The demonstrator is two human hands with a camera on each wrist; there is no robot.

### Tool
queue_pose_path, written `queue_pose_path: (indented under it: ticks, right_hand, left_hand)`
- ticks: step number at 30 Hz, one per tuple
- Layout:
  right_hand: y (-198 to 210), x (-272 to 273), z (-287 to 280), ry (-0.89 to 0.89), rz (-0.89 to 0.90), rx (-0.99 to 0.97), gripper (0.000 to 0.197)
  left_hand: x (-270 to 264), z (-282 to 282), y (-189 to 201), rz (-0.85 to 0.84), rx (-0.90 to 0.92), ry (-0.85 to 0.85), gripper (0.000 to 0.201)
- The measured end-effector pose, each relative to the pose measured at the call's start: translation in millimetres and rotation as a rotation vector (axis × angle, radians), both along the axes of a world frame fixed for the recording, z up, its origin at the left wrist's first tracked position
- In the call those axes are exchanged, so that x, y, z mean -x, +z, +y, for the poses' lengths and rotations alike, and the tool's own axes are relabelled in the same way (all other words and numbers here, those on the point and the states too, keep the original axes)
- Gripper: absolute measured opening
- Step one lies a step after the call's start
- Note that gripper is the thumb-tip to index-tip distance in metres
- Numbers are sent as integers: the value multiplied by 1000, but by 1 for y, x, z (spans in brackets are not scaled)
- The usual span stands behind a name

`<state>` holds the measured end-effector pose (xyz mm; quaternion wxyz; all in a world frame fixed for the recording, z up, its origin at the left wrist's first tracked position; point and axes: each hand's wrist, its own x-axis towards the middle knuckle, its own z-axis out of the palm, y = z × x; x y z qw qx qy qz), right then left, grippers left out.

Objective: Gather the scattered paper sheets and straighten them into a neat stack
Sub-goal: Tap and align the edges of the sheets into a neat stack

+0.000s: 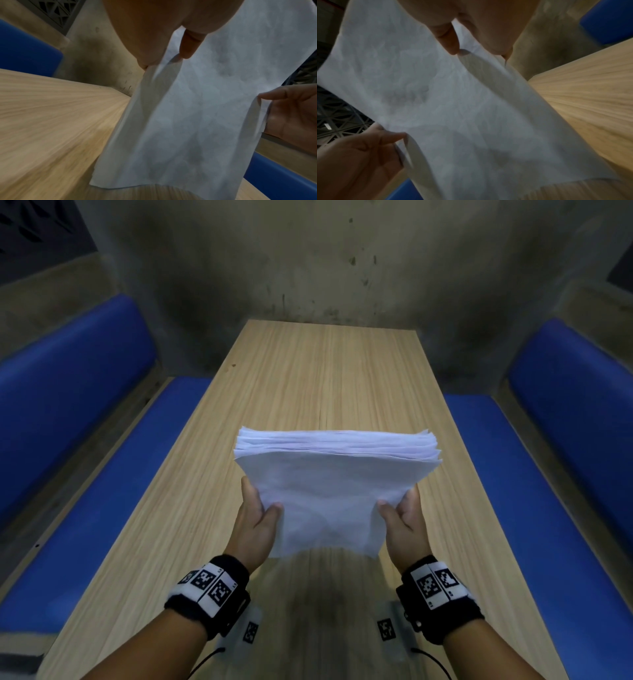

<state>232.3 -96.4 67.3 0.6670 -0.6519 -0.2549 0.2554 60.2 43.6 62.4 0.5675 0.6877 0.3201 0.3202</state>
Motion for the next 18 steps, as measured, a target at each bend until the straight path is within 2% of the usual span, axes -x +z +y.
queue_pose_path:
  ticks: [6, 12, 16, 18]
  right_hand:
    - [-13, 0, 0, 18, -13, 77, 63]
    - [-26, -5, 3, 34, -132, 165, 62]
    - [-31, -21, 8, 89, -203, 333, 62]
    - [-32, -29, 12, 124, -142, 352, 57]
  left_hand:
    - [-1, 4, -10, 75, -8, -17, 53]
    - [-2, 7, -13, 109, -16, -45, 48]
    - [-2, 25, -12, 221, -58, -82, 54]
    - [-4, 38, -16, 309, 37, -128, 58]
